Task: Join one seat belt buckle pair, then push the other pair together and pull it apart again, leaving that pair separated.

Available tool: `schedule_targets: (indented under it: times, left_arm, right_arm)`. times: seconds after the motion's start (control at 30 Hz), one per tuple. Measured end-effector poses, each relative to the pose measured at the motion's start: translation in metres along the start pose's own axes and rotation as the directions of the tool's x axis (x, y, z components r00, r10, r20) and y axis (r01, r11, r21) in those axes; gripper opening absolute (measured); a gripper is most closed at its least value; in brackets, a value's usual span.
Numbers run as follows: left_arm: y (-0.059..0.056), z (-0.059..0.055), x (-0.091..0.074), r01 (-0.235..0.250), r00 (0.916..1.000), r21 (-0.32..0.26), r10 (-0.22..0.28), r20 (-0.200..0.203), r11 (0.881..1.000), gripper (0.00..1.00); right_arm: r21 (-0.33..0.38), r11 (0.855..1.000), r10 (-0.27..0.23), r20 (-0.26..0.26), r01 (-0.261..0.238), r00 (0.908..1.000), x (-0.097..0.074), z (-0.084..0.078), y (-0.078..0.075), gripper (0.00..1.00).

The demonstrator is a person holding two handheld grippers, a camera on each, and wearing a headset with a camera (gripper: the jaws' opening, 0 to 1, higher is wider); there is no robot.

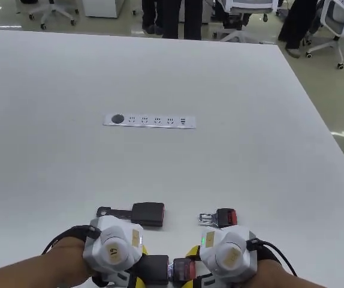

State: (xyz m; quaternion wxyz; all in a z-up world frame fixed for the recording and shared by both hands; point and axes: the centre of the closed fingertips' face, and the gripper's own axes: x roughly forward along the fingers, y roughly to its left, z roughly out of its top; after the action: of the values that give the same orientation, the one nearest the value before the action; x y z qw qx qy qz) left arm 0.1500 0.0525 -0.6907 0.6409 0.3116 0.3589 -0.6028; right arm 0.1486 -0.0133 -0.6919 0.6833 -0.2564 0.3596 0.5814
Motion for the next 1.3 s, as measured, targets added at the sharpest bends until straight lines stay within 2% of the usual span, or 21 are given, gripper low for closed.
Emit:
schedule_targets:
  times: [0.13, 0.27, 0.47, 0.67, 0.9, 1.07, 1.13, 1.3]
  left_arm:
    - [0.0001, -0.0012, -0.0002, -0.003, 1.0, -0.006, 0.003, 0.009, 1.0, 0.32]
    - [0.0011, -0.0011, 0.001, 0.005, 1.0, 0.011, -0.005, 0.007, 1.0, 0.32]
    - [0.0018, -0.0014, 0.0006, 0.008, 0.9998, 0.018, -0.008, 0.015, 1.0, 0.33]
    - [0.0015, -0.0014, -0.0017, 0.017, 0.9989, 0.032, -0.019, 0.043, 0.999, 0.33]
    - [0.0025, -0.0018, -0.0019, 0.027, 0.9964, 0.04, -0.03, 0.079, 0.999, 0.32]
    - [0.0029, -0.0014, -0.0031, 0.042, 0.9929, 0.032, -0.046, 0.11, 0.999, 0.32]
    - [0.0018, 0.0011, -0.0044, 0.049, 0.9918, 0.035, -0.053, 0.116, 0.998, 0.32]
    - [0.0033, -0.0011, -0.003, 0.064, 0.9883, 0.029, -0.068, 0.136, 0.998, 0.32]
  right_arm:
    - [-0.012, 1.0, 0.003, -0.015, -0.003, 0.9999, 0.0013, 0.0021, 0.0004, 0.31]
    - [-0.029, 1.0, 0.011, -0.026, -0.012, 0.9996, -0.0001, 0.0031, 0.0024, 0.31]
    - [-0.015, 1.0, 0.008, -0.028, -0.009, 0.9996, -0.0008, 0.0022, 0.0008, 0.31]
    - [-0.018, 1.0, 0.018, -0.006, -0.018, 0.9998, -0.0027, 0.0035, 0.0023, 0.31]
    - [-0.006, 1.0, 0.028, 0.045, -0.028, 0.9986, -0.003, 0.0039, 0.0007, 0.31]
    - [-0.036, 0.999, 0.015, 0.06, -0.013, 0.9981, -0.0024, 0.003, 0.0017, 0.31]
    - [-0.029, 1.0, 0.008, 0.074, -0.006, 0.9973, -0.0033, 0.0029, 0.002, 0.3]
    - [-0.018, 1.0, -0.004, 0.102, 0.006, 0.9947, -0.0032, 0.0039, 0.0024, 0.3]
